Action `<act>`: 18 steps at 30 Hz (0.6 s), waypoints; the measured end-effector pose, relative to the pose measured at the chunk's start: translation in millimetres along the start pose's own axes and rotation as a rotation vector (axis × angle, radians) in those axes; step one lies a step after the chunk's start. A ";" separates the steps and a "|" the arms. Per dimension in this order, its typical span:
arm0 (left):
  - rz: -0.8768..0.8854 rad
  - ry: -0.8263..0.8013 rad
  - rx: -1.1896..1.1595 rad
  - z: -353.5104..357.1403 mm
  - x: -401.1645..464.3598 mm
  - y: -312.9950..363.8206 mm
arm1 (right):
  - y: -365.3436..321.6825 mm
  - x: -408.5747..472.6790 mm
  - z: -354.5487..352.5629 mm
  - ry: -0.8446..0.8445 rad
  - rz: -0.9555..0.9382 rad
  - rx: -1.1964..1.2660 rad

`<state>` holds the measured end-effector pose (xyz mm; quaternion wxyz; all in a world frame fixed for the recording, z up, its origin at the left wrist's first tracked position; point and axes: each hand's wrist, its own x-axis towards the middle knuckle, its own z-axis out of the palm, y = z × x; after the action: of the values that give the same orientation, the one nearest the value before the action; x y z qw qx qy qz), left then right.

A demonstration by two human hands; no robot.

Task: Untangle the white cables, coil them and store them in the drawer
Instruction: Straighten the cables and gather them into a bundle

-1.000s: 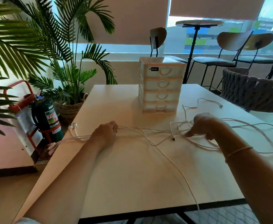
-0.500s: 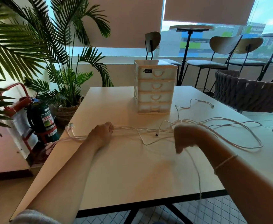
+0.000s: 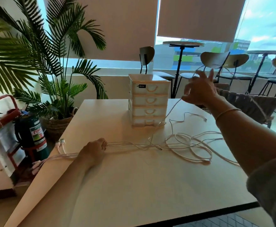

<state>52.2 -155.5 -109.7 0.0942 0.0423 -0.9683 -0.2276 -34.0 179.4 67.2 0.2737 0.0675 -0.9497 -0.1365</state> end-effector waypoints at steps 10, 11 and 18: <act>0.007 0.015 0.003 1.7 6.1 -3.4 | -30.0 -15.4 36.8 -0.632 0.087 0.793; 0.011 0.019 0.000 2.1 6.3 -2.9 | -34.4 -18.0 38.5 -0.683 0.096 0.826; 0.029 0.011 -0.016 2.1 5.4 0.7 | -65.3 -18.7 52.9 -0.800 0.120 0.488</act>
<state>46.5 -154.6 -110.3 0.1034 0.0286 -0.9664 -0.2335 -43.2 132.7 -4.5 -0.1301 0.0169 -0.9871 0.0913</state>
